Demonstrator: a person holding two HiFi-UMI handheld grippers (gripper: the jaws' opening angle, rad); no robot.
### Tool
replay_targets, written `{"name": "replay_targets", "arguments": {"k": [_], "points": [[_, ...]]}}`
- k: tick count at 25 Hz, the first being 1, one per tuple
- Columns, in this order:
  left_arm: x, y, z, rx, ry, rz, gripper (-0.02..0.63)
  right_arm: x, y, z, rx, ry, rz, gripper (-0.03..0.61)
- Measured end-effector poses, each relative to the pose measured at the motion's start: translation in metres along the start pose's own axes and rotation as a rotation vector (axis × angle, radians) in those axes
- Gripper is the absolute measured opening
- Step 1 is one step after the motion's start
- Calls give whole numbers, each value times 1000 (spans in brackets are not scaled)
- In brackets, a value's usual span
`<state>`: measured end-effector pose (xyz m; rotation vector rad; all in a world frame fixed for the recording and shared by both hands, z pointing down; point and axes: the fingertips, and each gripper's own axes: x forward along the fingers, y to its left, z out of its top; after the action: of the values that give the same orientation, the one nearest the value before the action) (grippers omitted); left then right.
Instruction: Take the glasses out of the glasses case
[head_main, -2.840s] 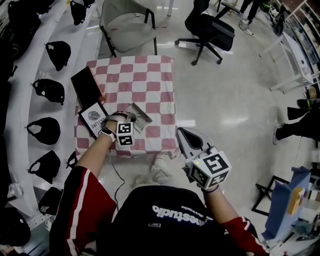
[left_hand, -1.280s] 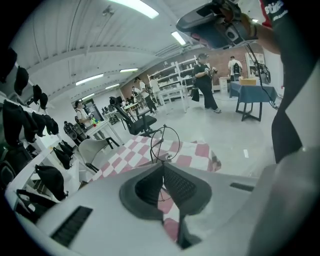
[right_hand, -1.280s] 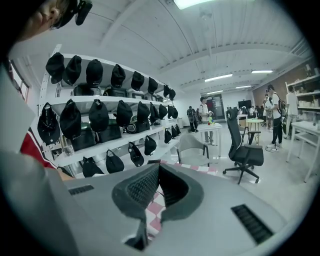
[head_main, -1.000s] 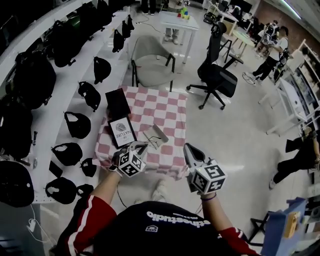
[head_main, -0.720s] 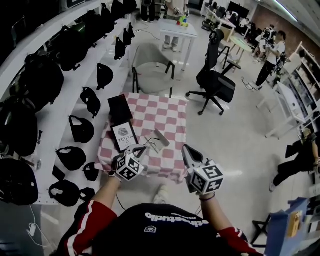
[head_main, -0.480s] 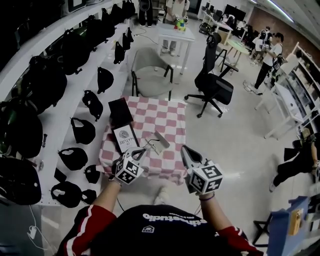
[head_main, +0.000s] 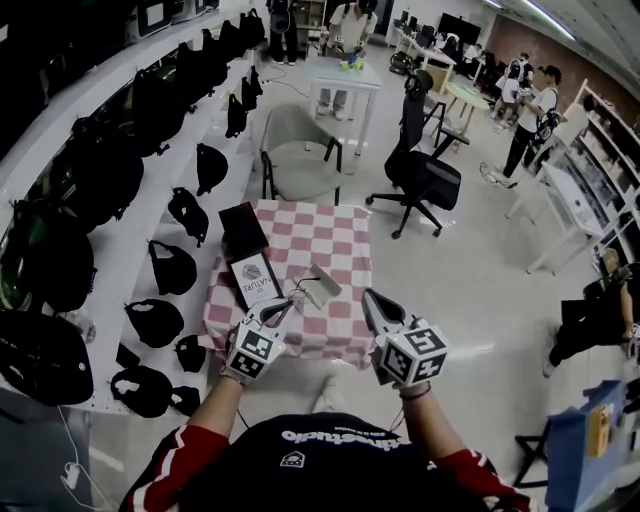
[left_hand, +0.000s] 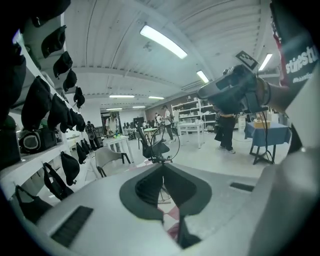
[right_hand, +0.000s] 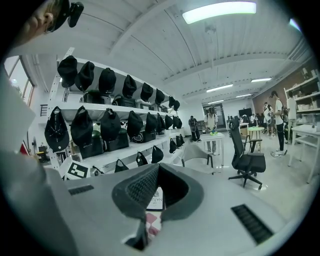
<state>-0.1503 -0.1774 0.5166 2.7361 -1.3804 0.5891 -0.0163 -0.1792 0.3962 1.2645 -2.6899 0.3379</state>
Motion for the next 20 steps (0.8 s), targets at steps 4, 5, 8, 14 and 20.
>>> {"name": "replay_targets", "arguments": {"k": [4,5,8,14,20], "points": [[-17,0,15,-50,-53,-3,9,-5,8,1,0,-9,-2,3],[-21,1,20,-63,-66,-4,11,-6,10,1,-1,-11,-3,3],[-33,3,36,-98,-109,-2,11,-10,14,5,-2,-23,-6,3],[-56,13,55,-176,-183,7,11,-18,19,17,-12,-61,-16,3],[-76,18,70,-236,-236,12,11,-27,18,23,-14,-90,-30,3]]}}
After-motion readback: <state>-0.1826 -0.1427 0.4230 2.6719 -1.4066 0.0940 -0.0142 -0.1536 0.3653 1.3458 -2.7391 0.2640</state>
